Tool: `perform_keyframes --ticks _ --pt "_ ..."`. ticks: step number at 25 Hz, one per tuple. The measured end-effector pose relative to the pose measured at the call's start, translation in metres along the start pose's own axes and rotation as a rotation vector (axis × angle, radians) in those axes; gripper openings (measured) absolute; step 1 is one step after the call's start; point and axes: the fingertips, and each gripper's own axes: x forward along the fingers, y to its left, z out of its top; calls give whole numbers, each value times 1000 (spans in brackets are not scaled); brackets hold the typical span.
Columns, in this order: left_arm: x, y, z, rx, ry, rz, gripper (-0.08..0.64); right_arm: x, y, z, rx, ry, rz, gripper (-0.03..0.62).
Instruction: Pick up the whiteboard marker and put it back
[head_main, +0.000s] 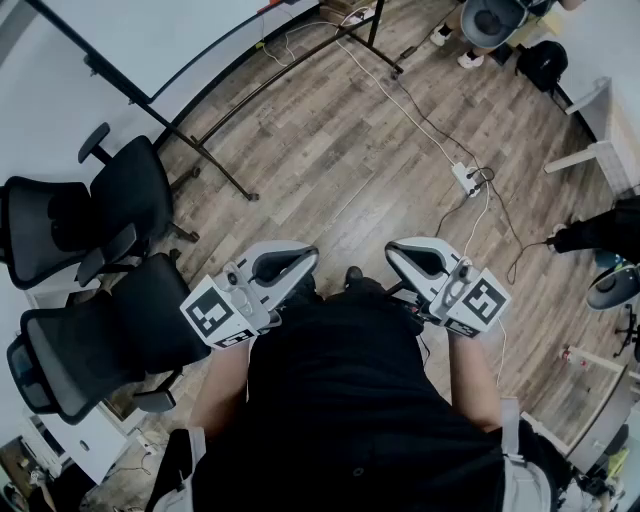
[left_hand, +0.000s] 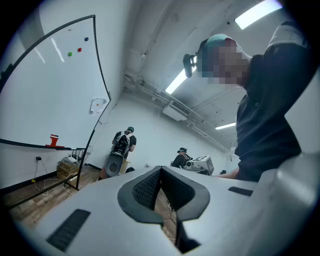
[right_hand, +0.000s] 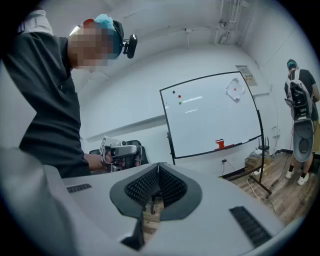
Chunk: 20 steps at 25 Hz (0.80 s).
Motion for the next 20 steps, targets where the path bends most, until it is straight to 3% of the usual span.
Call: perform_keyframes --ticks 4,10,15,20 --pt "-18 8 8 17 -13 -4 12 18 2 4 3 -26 -24 18" --pt "-43 16 9 -37 -32 -131 12 38 8 10 35 -96 -129 20" --pt "-50 36 5 -87 -44 -142 12 34 14 0 11 -64 -234 20" --pt "-39 42 0 -122 -21 -211 11 19 -10 -4 70 -72 -327 20"
